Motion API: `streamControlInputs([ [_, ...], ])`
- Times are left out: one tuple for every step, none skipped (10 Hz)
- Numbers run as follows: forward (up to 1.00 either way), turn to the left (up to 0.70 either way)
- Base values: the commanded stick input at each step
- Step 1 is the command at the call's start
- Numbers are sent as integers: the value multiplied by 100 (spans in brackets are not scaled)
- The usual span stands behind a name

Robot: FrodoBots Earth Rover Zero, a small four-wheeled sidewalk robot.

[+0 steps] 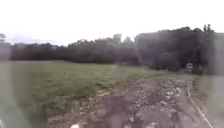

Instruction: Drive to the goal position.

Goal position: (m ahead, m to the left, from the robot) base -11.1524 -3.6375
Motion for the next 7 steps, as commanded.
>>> streamControlInputs([
  [-70, -26],
  [-70, -26],
  [-70, -26],
  [-70, -26],
  [-70, -26],
  [-70, -26],
  [-70, -26],
])
